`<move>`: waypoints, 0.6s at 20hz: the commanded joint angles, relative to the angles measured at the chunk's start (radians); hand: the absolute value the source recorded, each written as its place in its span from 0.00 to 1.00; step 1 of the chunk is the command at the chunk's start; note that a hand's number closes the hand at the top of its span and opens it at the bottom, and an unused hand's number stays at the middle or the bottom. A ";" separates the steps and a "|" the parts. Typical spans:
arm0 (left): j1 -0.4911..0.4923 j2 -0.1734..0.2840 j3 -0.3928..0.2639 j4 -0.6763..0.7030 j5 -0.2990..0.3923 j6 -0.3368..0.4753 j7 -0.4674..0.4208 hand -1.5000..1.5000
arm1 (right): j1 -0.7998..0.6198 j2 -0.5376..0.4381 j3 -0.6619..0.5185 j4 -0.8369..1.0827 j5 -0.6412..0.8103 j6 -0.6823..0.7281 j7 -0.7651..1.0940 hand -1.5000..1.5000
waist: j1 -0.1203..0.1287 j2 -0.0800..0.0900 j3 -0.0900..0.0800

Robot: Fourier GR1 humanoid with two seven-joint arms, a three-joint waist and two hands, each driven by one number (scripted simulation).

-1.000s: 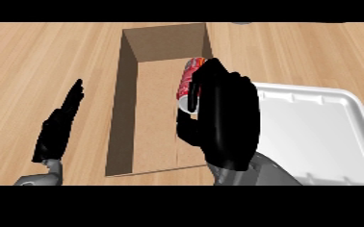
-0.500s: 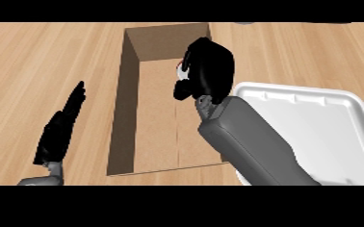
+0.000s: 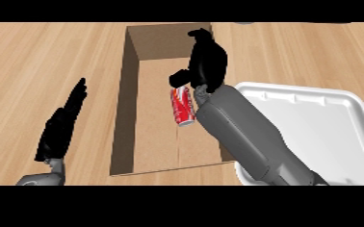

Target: Pick the can from the tray and place it in the cardboard box

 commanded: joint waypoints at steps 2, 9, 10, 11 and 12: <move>-0.006 -0.002 0.005 0.009 -0.004 0.008 -0.003 0.50 | -0.026 0.006 -0.042 0.005 0.033 -0.293 0.049 0.00 | -0.016 -0.004 0.000; -0.007 0.012 0.037 0.039 0.001 0.013 -0.004 0.50 | 0.053 0.006 -0.127 -0.139 0.011 -0.506 -0.044 0.00 | -0.051 -0.009 0.001; 0.022 -0.006 0.026 0.036 -0.008 0.028 -0.028 0.50 | 0.085 0.006 -0.126 -0.166 0.026 -0.536 -0.033 0.00 | -0.053 -0.012 0.001; 0.044 0.001 0.034 0.016 0.007 0.016 -0.033 0.50 | 0.116 -0.001 -0.166 -0.183 0.035 -0.551 -0.081 0.00 | -0.055 -0.012 0.001; 0.029 0.010 0.053 0.029 0.007 0.024 -0.028 0.50 | 0.133 0.006 -0.165 -0.216 0.075 -0.557 -0.050 0.00 | -0.063 -0.015 0.000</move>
